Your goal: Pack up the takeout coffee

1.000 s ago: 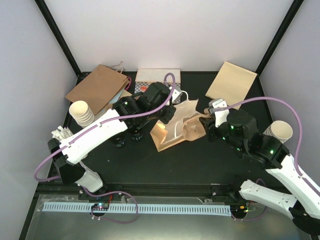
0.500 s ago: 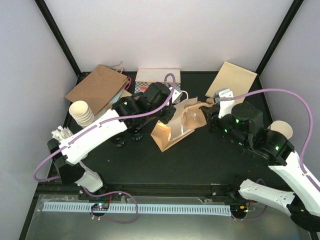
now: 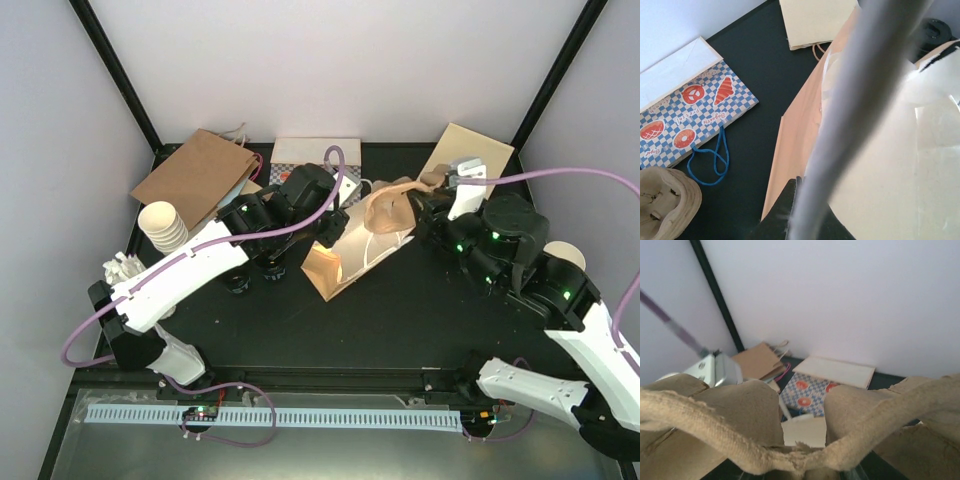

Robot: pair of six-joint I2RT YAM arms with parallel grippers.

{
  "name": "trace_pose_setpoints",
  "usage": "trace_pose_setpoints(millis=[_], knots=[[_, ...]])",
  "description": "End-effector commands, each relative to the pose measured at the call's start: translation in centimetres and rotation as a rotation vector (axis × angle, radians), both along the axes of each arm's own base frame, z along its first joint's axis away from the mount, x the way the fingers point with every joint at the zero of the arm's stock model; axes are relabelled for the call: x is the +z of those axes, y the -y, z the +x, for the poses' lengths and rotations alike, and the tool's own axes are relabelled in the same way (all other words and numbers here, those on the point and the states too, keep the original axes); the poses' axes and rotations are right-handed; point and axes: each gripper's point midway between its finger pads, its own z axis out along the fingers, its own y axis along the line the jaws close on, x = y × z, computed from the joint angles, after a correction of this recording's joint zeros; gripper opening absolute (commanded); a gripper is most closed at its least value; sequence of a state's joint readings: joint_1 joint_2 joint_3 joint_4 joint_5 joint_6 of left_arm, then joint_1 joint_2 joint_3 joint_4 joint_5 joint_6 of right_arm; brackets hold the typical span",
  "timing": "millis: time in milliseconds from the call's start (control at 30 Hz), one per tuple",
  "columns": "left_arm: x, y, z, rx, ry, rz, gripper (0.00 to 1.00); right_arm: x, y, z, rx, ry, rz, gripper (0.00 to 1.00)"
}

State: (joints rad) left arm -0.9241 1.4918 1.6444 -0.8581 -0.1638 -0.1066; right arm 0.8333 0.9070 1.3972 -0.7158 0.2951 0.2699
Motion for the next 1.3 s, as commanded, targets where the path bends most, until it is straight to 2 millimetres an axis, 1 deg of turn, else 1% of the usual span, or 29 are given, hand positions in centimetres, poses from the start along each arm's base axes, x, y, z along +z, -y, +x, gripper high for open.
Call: trace_pose_setpoints(millis=[0, 200, 367, 433, 567, 700, 767, 967, 1133, 1267], knots=[[2.3, 0.3, -0.4, -0.027, 0.042, -0.068, 0.02, 4.1, 2.8, 0.8, -0.145, 0.136, 0.072, 0.30], [3.1, 0.4, -0.9, -0.035, 0.040, -0.106, 0.02, 2.6, 1.2, 2.2, -0.137, 0.156, 0.033, 0.27], [3.7, 0.4, -1.2, -0.039, 0.034, -0.136, 0.02, 0.2, -0.1, 2.3, -0.084, 0.148, 0.026, 0.25], [3.9, 0.5, -1.4, -0.047, 0.032, -0.147, 0.02, -0.8, -0.6, 1.9, -0.047, 0.154, 0.030, 0.25], [4.2, 0.6, -1.3, -0.043, 0.033, -0.160, 0.03, -1.7, -2.2, 0.4, 0.083, 0.141, 0.053, 0.25], [4.2, 0.7, -1.2, -0.041, 0.033, -0.159, 0.03, -1.8, -3.7, -1.6, 0.229, 0.111, 0.095, 0.25], [4.2, 0.7, -1.2, -0.042, 0.032, -0.161, 0.03, -1.9, -4.1, -2.3, 0.269, 0.094, 0.112, 0.25], [4.5, 0.7, -1.3, -0.043, 0.034, -0.172, 0.03, -3.1, -5.2, -3.1, 0.344, 0.032, 0.107, 0.25], [4.6, 0.7, -1.4, -0.045, 0.032, -0.173, 0.03, -3.5, -6.1, -3.5, 0.392, -0.007, 0.107, 0.25], [4.8, 0.6, -1.5, -0.048, 0.034, -0.178, 0.03, -4.6, -6.8, -3.6, 0.422, -0.046, 0.094, 0.25]])
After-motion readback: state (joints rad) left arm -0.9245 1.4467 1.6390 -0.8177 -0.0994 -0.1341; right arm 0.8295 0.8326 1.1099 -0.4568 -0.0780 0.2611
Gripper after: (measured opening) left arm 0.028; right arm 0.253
